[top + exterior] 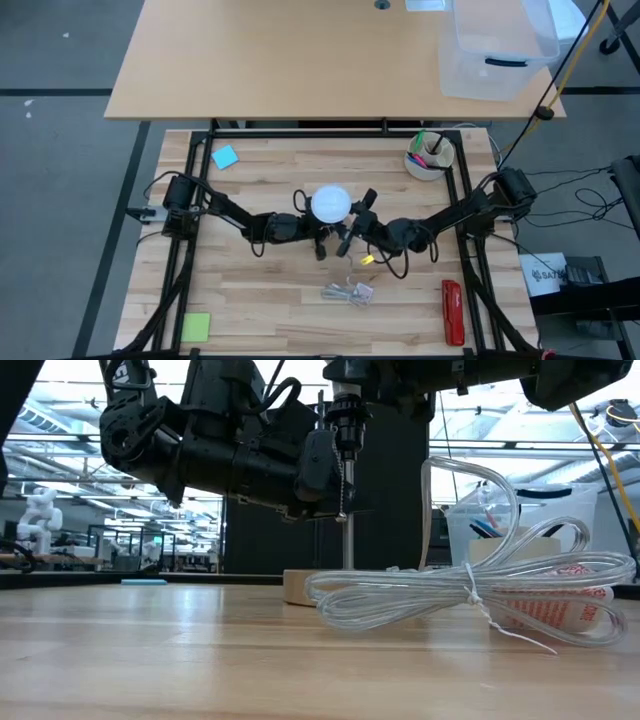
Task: Screw lightbulb
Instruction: Remove the lightbulb from the lamp
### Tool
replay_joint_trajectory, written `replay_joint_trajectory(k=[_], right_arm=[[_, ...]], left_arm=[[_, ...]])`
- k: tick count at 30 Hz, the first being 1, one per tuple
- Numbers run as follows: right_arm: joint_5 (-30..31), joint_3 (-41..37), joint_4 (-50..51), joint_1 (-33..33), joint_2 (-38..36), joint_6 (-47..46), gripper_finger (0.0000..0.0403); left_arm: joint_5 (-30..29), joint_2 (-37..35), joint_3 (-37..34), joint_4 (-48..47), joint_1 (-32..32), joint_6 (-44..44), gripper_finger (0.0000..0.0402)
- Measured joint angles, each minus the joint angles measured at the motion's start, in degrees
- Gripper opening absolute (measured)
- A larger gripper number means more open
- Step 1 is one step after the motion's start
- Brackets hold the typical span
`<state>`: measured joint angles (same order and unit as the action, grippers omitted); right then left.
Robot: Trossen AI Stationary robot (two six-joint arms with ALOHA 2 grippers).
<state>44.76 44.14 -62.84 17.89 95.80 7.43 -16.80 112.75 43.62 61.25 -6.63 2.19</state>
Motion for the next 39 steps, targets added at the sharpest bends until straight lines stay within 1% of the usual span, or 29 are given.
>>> replay_joint_trajectory(k=[5,7,13,17,27,35,39], right_arm=[[-1.7,0.0,4.6,0.04,-2.13,-0.77,0.0157],[-2.09,0.0,6.82,0.04,-3.28,-0.73,0.0153],[-7.17,0.0,12.88,-0.41,-6.29,-1.03,0.0159],[-12.22,0.0,15.29,-1.48,-7.41,-0.89,0.0158],[-25.11,0.07,16.27,-5.0,-7.47,-0.6,0.0158],[-35.19,0.15,17.94,-7.89,-7.55,-0.73,0.0159],[-40.58,0.17,20.56,-9.49,-8.92,-0.59,0.0159]], left_arm=[[1.67,-0.04,0.0,-0.04,0.0,-1.24,0.0028],[3.22,-0.04,0.02,-0.07,0.04,-1.32,0.0028],[6.44,-0.04,0.09,-0.08,0.09,-2.4,0.0028],[9.62,-0.04,0.09,-0.07,0.23,-3.07,0.0028],[17.64,-0.07,0.0,-0.04,0.42,-3.42,0.0028],[21.6,-0.07,0.0,-0.04,0.42,-3.49,0.0028],[22.32,-0.04,0.1,-0.21,0.46,-3.52,0.0028]])
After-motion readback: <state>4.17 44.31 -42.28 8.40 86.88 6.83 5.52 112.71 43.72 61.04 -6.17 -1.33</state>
